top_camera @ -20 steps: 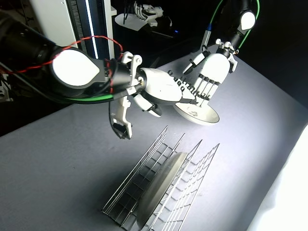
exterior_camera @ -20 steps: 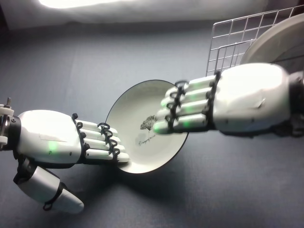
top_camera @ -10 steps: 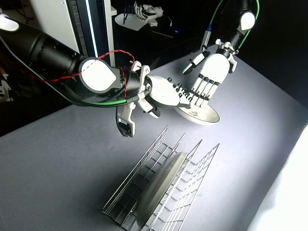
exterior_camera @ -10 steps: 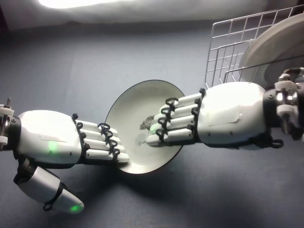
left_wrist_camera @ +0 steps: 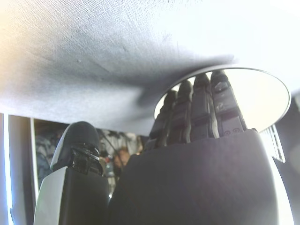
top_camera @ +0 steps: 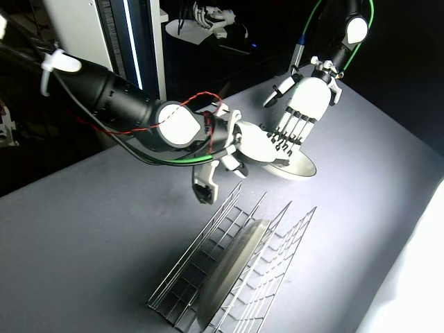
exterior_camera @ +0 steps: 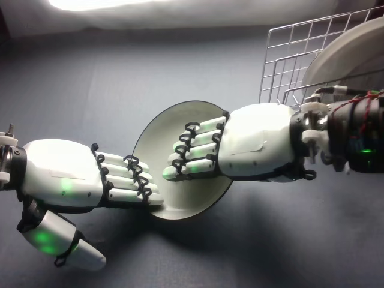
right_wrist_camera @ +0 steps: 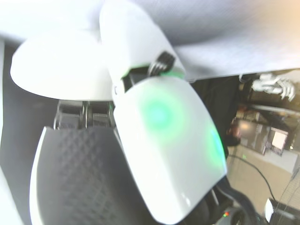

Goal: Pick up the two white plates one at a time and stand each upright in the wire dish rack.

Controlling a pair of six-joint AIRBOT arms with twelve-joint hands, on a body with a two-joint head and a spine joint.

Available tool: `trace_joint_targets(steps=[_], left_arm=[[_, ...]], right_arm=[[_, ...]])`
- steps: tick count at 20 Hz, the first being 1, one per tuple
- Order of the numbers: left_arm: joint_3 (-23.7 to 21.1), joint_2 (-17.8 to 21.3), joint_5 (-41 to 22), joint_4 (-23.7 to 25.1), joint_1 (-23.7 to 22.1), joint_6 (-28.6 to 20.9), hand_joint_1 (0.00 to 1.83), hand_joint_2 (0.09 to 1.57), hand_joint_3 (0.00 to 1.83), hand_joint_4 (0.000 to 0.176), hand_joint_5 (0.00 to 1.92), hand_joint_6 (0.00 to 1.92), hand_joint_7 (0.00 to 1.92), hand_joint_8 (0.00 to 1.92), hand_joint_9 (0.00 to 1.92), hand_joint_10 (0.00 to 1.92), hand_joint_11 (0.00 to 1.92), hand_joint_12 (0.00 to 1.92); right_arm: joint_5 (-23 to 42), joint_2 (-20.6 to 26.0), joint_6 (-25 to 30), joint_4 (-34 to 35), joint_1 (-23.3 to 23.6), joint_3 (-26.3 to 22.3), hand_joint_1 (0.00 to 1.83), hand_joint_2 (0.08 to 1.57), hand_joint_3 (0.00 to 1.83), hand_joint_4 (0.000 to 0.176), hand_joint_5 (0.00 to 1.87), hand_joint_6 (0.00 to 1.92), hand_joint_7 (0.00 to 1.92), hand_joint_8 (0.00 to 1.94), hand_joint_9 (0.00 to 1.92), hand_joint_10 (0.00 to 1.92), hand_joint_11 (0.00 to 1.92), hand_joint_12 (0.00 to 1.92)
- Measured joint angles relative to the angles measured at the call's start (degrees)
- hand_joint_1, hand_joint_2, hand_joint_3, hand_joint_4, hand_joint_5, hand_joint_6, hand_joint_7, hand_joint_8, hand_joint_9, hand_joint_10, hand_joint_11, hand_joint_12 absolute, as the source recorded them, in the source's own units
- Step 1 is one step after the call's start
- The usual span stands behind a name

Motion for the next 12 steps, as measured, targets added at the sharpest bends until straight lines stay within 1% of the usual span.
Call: trace_joint_targets(steps=[1, 2, 4, 5, 6, 7, 8, 9, 10, 12], left_arm=[[0.0, 0.0, 0.0, 0.0, 0.0, 0.0, 0.0, 1.23, 0.0, 0.0, 0.0, 0.0, 0.0, 0.0, 0.0, 0.0, 0.0, 0.0], [0.0, 0.0, 0.0, 0.0, 0.0, 0.0, 0.0, 1.23, 0.0, 0.0, 0.0, 0.0, 0.0, 0.0, 0.0, 0.0, 0.0, 0.0], [0.0, 0.0, 0.0, -0.1, 0.0, 0.0, 0.0, 1.24, 0.0, 0.0, 0.0, 0.0, 0.0, 0.0, 0.0, 0.0, 0.0, 0.0], [0.0, 0.0, 0.0, -0.1, 0.0, 0.0, 0.0, 1.24, 0.0, 0.0, 0.02, 0.01, 0.01, 0.0, 0.0, 0.0, 0.0, 0.0], [0.0, 0.0, 0.0, -0.1, 0.0, 0.0, 0.0, 1.24, 0.0, 0.0, 0.01, 0.0, 0.0, 0.0, 0.0, 0.0, 0.0, 0.0], [0.0, 0.0, 0.0, -0.1, 0.0, 0.0, 0.0, 1.24, 0.0, 0.0, 0.0, 0.0, 0.0, 0.0, 0.0, 0.0, 0.0, 0.0], [0.0, 0.0, 0.0, -0.1, 0.0, 0.0, 0.0, 1.24, 0.0, 0.0, 0.0, 0.0, 0.0, 0.0, 0.0, 0.0, 0.0, 0.0], [0.0, 0.0, 0.0, -0.1, 0.0, 0.0, 0.0, 1.24, 0.0, 0.0, 0.0, 0.0, 0.0, 0.0, 0.0, 0.0, 0.0, 0.0], [0.0, 0.0, 0.0, -0.1, 0.0, 0.0, 0.0, 1.24, 0.0, 0.0, 0.01, 0.0, 0.0, 0.0, 0.0, 0.0, 0.0, 0.0], [0.0, 0.0, 0.0, -0.1, 0.0, 0.0, 0.0, 1.24, 0.0, 0.0, 0.0, 0.0, 0.0, 0.0, 0.0, 0.0, 0.0, 0.0]], right_arm=[[-0.1, -0.7, 0.0, 0.0, 0.0, 0.6, 1.66, 1.13, 0.0, 0.0, 0.0, 0.0, 0.0, 0.0, 0.0, 0.0, 0.0, 0.29], [-0.4, -1.2, 0.0, 0.1, 0.0, 0.9, 1.66, 1.14, 0.0, 0.0, 0.0, 0.0, 0.0, 0.0, 0.0, 0.0, 0.0, 0.3], [-1.1, -2.1, 0.0, 0.1, 0.0, 1.3, 1.65, 1.15, 0.01, 0.0, 0.0, 0.0, 0.0, 0.0, 0.0, 0.0, 0.0, 0.26], [-1.4, -2.8, 0.0, 0.1, 0.4, 2.0, 1.64, 1.16, 0.0, 0.0, 0.0, 0.0, 0.0, 0.0, 0.0, 0.0, 0.0, 0.3], [-1.7, -2.9, 0.0, 0.2, 0.7, 2.1, 1.67, 1.15, 0.0, 0.0, 0.0, 0.0, 0.0, 0.0, 0.0, 0.0, 0.0, 0.3], [-1.7, -3.1, 0.0, 0.3, 0.7, 2.4, 1.66, 1.15, 0.0, 0.0, 0.0, 0.0, 0.0, 0.0, 0.0, 0.0, 0.0, 0.34], [-1.8, -3.2, -0.1, 0.3, 0.7, 2.4, 1.63, 1.17, 0.01, 0.0, 0.0, 0.0, 0.0, 0.0, 0.0, 0.0, 0.0, 0.33], [-2.1, -3.3, 0.0, 0.3, 0.7, 2.4, 1.62, 1.18, 0.01, 0.0, 0.0, 0.0, 0.0, 0.0, 0.0, 0.0, 0.0, 0.36], [-2.1, -3.5, 0.0, 0.2, 0.7, 2.4, 1.63, 1.17, 0.0, 0.0, 0.0, 0.0, 0.0, 0.0, 0.01, 0.0, 0.0, 0.48], [-2.1, -3.5, -0.1, 0.2, 0.7, 2.4, 1.59, 1.15, 0.0, 0.0, 0.04, 0.01, 0.04, 0.01, 0.09, 0.02, 0.0, 0.73]])
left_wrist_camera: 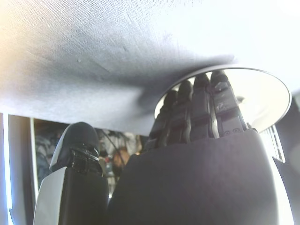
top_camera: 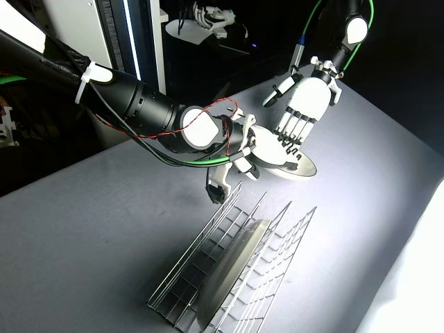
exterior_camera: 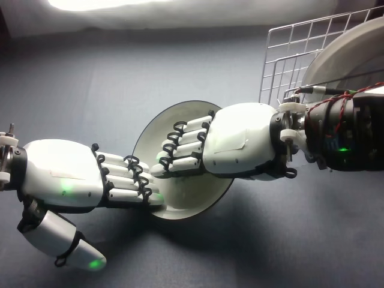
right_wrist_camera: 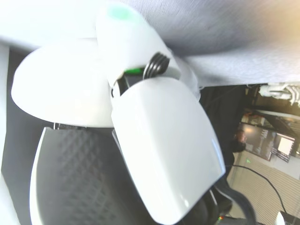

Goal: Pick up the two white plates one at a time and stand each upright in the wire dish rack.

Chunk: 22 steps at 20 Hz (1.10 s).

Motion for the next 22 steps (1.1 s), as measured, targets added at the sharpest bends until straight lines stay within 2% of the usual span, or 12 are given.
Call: trace_joint_targets(steps=[1, 2, 3, 5, 6, 7, 8, 10, 12, 14, 17, 22], left_arm=[[0.0, 0.0, 0.0, 0.0, 0.0, 0.1, 0.0, 1.24, 0.0, 0.0, 0.0, 0.0, 0.0, 0.0, 0.0, 0.0, 0.0, 0.0], [0.0, 0.0, 0.0, -0.1, 0.0, 0.0, 0.0, 1.24, 0.0, 0.0, 0.0, 0.0, 0.0, 0.0, 0.0, 0.0, 0.0, 0.0], [0.0, 0.0, 0.0, -0.1, 0.0, 0.1, 0.0, 1.24, 0.0, 0.0, 0.0, 0.0, 0.0, 0.0, 0.0, 0.0, 0.0, 0.0], [0.0, 0.0, 0.0, -0.3, 0.0, 0.1, 0.0, 1.25, 0.0, 0.0, 0.02, 0.01, 0.0, 0.0, 0.0, 0.0, 0.0, 0.0], [0.1, 0.0, 0.1, -0.3, 0.0, -0.1, 0.0, 1.25, 0.0, 0.0, 0.01, 0.0, 0.0, 0.0, 0.0, 0.0, 0.0, 0.0], [0.2, 0.0, 0.0, -0.2, 0.0, -0.1, 0.0, 1.24, 0.0, 0.0, 0.0, 0.0, 0.0, 0.0, 0.0, 0.0, 0.0, 0.0], [0.2, 0.1, 0.0, -0.3, 0.0, -0.3, 0.0, 1.24, 0.0, 0.0, 0.01, 0.0, 0.0, 0.0, 0.0, 0.0, 0.0, 0.0], [0.3, 0.1, -0.1, -0.2, 0.0, -0.3, 0.0, 1.25, 0.0, 0.0, 0.0, 0.0, 0.0, 0.0, 0.0, 0.0, 0.0, 0.0], [0.7, 0.1, -0.5, -0.2, 0.0, -0.7, 0.0, 1.25, 0.01, 0.0, 0.0, 0.0, 0.0, 0.0, 0.0, 0.0, 0.0, 0.0], [1.2, 0.1, -1.2, 0.7, -1.1, -1.7, 0.0, 1.25, 0.0, 0.0, 0.02, 0.01, 0.01, 0.0, 0.0, 0.0, 0.0, 0.0], [2.2, 0.2, -1.3, 3.0, -5.4, -2.7, 0.0, 1.25, 0.0, 0.0, 0.0, 0.0, 0.0, 0.0, 0.0, 0.0, 0.0, 0.0], [3.8, 1.9, -2.7, 2.3, -13.3, -3.5, 0.0, 1.25, 0.0, 0.0, 0.0, 0.0, 0.0, 0.0, 0.0, 0.0, 0.0, 0.0]], right_arm=[[0.2, 0.0, 0.0, 0.1, 0.0, 0.0, 1.51, 1.15, 0.0, 0.0, 0.08, 0.02, 0.1, 0.02, 0.16, 0.04, 0.0, 0.86], [0.4, 0.0, -0.1, 0.1, 0.0, 0.0, 1.46, 1.14, 0.0, 0.0, 0.2, 0.02, 0.25, 0.02, 0.3, 0.05, 0.0, 1.06], [0.5, 0.0, -0.2, 0.1, 0.0, 0.0, 1.45, 1.15, 0.0, 0.0, 0.3, 0.03, 0.37, 0.02, 0.41, 0.05, 0.01, 1.17], [0.7, 0.0, -0.2, 0.2, 0.0, 0.0, 1.41, 1.12, 0.0, 0.0, 0.78, 0.06, 0.85, 0.04, 0.82, 0.08, 0.48, 1.12], [1.1, 0.0, -0.2, 0.5, 0.2, 0.0, 1.48, 1.18, 0.0, 0.0, 0.7, 1.1, 0.96, 0.04, 0.92, 0.07, 0.63, 1.35], [2.1, 0.1, -0.5, 0.6, 0.3, 0.0, 1.39, 1.13, 0.0, 0.0, 0.88, 1.07, 1.03, 0.69, 0.84, 0.98, 0.71, 1.23], [2.6, 0.2, -0.5, 0.6, 0.3, 0.0, 1.37, 1.13, 0.0, 0.0, 0.89, 1.08, 1.0, 0.86, 0.85, 1.23, 0.74, 1.24], [4.0, 0.1, -0.4, 1.1, 0.4, -0.1, 1.37, 1.13, 0.0, 0.0, 0.92, 1.1, 0.95, 0.88, 0.87, 1.26, 0.73, 1.17], [4.7, 0.0, -0.4, 1.2, 0.4, -0.1, 1.37, 1.12, 0.0, 0.0, 0.94, 1.08, 1.0, 0.81, 0.88, 1.24, 0.79, 1.13], [4.9, 0.0, -0.4, 1.2, 0.4, -0.5, 1.36, 1.14, 0.0, 0.0, 0.92, 1.12, 0.94, 0.9, 0.82, 1.31, 0.75, 1.2], [4.4, 0.7, -0.4, 1.2, 0.7, -2.1, 1.36, 1.16, 0.0, 0.0, 0.91, 1.16, 0.89, 0.97, 0.77, 1.35, 0.66, 1.28], [3.1, 3.7, -0.4, 1.2, 1.4, -5.6, 1.36, 1.14, 0.0, 0.0, 0.91, 1.14, 0.95, 0.91, 0.79, 1.32, 0.69, 1.27]])
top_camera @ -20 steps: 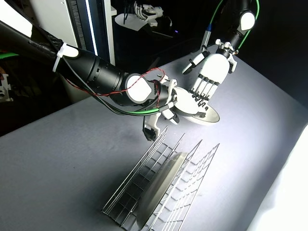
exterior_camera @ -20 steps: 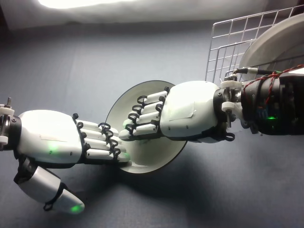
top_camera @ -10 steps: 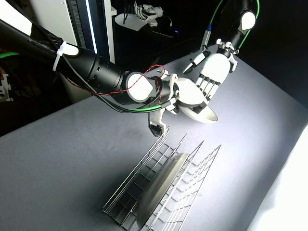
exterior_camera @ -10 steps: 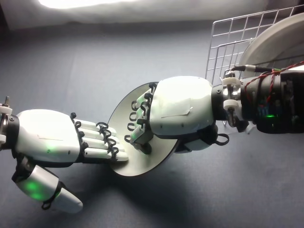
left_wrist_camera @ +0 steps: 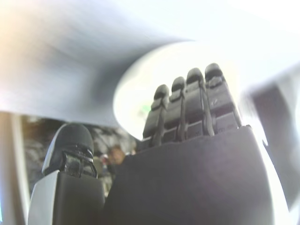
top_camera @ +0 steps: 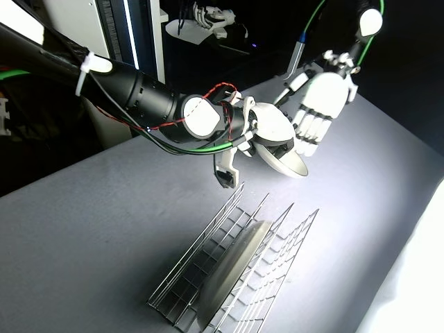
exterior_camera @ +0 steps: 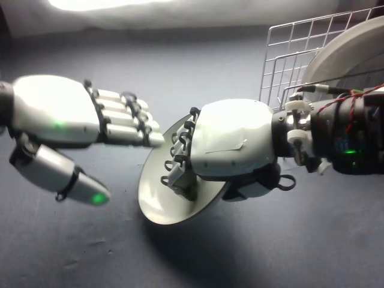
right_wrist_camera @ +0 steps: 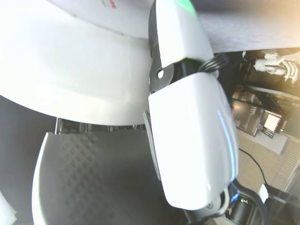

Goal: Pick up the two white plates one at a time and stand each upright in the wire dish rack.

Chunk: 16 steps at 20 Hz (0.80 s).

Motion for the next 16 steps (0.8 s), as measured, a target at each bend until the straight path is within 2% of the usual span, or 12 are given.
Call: trace_joint_targets(steps=[2, 4, 6, 9, 16], left_arm=[[1.4, 0.1, -1.4, 0.6, -2.9, -0.8, 0.0, 1.25, 0.0, 0.0, 0.0, 0.0, 0.0, 0.0, 0.0, 0.0, 0.0, 0.0], [2.2, 0.5, -2.4, 0.7, -4.6, -1.0, 0.0, 1.24, 0.0, 0.0, 0.0, 0.0, 0.0, 0.0, 0.0, 0.0, 0.0, 0.0], [3.1, 1.0, -3.2, 0.7, -5.5, -1.1, 0.0, 1.25, 0.0, 0.0, 0.02, 0.01, 0.0, 0.0, 0.0, 0.0, 0.0, 0.0], [4.0, 1.3, -4.1, 2.2, -5.7, -1.1, 0.0, 1.25, 0.0, 0.0, 0.02, 0.01, 0.0, 0.0, 0.0, 0.0, 0.0, 0.0], [5.6, 1.9, -7.1, 3.0, -5.7, -1.1, 0.0, 1.25, 0.0, 0.0, 0.0, 0.0, 0.0, 0.0, 0.0, 0.0, 0.0, 0.0]], right_arm=[[-0.4, 2.3, 0.0, 1.1, 0.7, -2.1, 1.37, 1.13, 0.0, 0.0, 0.93, 1.09, 1.01, 0.83, 0.82, 1.28, 0.71, 1.25], [-0.5, 3.8, 0.0, 1.6, 1.5, -3.8, 1.36, 1.14, 0.0, 0.0, 0.91, 1.12, 0.95, 0.91, 0.8, 1.33, 0.71, 1.28], [-1.0, 5.6, 0.1, 3.4, 2.5, -5.3, 1.37, 1.13, 0.0, 0.0, 0.93, 1.1, 0.98, 0.87, 0.82, 1.29, 0.73, 1.25], [-1.0, 8.2, 0.0, 7.0, 4.7, -7.0, 1.36, 1.14, 0.0, 0.0, 0.91, 1.13, 0.96, 0.9, 0.8, 1.33, 0.68, 1.3], [0.3, 15.4, -0.1, 23.4, 7.8, -12.0, 1.36, 1.13, 0.0, 0.0, 0.94, 1.1, 0.98, 0.86, 0.81, 1.29, 0.68, 1.28]])
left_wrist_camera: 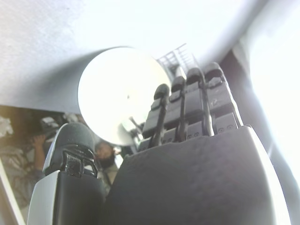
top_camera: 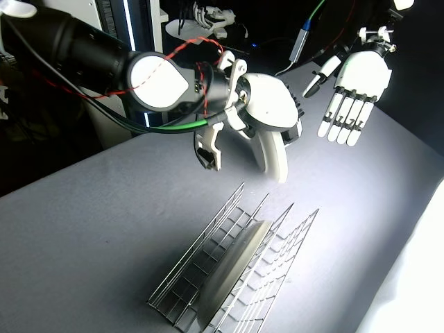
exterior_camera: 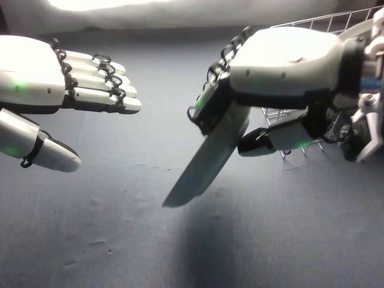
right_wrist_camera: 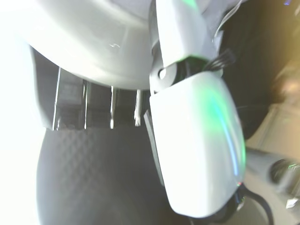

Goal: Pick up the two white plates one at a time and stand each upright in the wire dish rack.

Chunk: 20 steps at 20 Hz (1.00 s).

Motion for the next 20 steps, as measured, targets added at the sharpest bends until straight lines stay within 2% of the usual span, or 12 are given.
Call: trace_joint_targets(steps=[1, 4, 5, 14, 17, 20], left_arm=[[0.1, 0.0, 0.0, 0.0, 0.0, 0.0, 0.0, 1.25, 0.0, 0.0, 0.0, 0.0, 0.0, 0.0, 0.0, 0.0, 0.0, 0.0], [0.1, 0.0, -0.6, 0.1, 0.3, 0.3, 0.0, 1.25, 0.0, 0.0, 0.0, 0.0, 0.0, 0.0, 0.0, 0.0, 0.0, 0.0], [0.1, 0.0, -0.7, 0.1, 0.3, 0.3, 0.0, 1.25, 0.0, 0.0, 0.0, 0.0, 0.0, 0.0, 0.0, 0.0, 0.0, 0.0], [0.1, 0.0, -1.2, 0.4, 1.1, 0.4, 0.0, 1.25, 0.0, 0.0, 0.01, 0.0, 0.0, 0.0, 0.0, 0.0, 0.0, 0.0], [0.1, 0.0, -1.2, 0.0, 1.1, 0.4, 0.0, 1.25, 0.0, 0.0, 0.0, 0.0, 0.0, 0.0, 0.0, 0.0, 0.0, 0.0], [0.0, 0.0, -1.2, 0.0, 1.1, 0.4, 0.0, 1.25, 0.0, 0.0, 0.0, 0.0, 0.0, 0.0, 0.0, 0.0, 0.0, 0.0]], right_arm=[[0.2, 0.4, 0.0, 1.1, 0.1, -0.2, 1.37, 1.12, 0.0, 0.0, 0.95, 1.05, 1.02, 0.82, 0.86, 1.24, 0.73, 1.29], [-0.4, 2.7, -0.1, 7.3, 0.8, -1.2, 1.37, 1.13, 0.0, 0.0, 0.92, 1.1, 0.98, 0.87, 0.83, 1.3, 0.7, 1.31], [-0.4, 3.3, -0.1, 9.7, 0.9, -1.5, 1.37, 1.12, 0.0, 0.0, 0.94, 1.06, 1.01, 0.83, 0.85, 1.27, 0.72, 1.29], [0.2, 8.3, 0.2, 33.9, 1.4, -5.8, 1.37, 1.12, 0.0, 0.0, 0.95, 1.06, 1.0, 0.85, 0.84, 1.27, 0.74, 1.26], [0.6, 9.8, 0.3, 39.3, 1.4, -6.6, 1.37, 1.13, 0.0, 0.0, 0.93, 1.08, 1.01, 0.86, 0.83, 1.27, 0.72, 1.27], [0.9, 11.7, 0.4, 41.2, 1.4, -7.4, 1.37, 1.13, 0.0, 0.0, 0.93, 1.08, 1.0, 0.86, 0.83, 1.27, 0.72, 1.29]])
